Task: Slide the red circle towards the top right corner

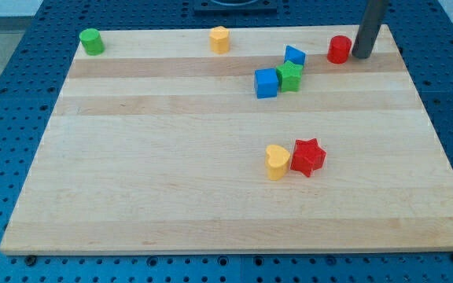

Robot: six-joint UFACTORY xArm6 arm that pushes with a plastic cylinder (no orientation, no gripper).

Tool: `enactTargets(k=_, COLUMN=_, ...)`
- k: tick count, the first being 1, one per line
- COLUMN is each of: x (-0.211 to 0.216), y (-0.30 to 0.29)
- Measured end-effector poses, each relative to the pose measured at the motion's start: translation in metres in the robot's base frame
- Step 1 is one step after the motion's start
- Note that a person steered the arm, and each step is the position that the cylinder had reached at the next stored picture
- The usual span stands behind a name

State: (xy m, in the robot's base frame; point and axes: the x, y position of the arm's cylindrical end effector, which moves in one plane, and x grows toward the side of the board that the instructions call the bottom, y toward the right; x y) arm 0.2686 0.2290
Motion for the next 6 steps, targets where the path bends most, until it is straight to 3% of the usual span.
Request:
enactTargets(k=3, x=0.052, y=-0.037)
enactTargets(k=4, x=0.02, y=-0.044)
enactTargets(k=6, x=0.009, y=-0.023)
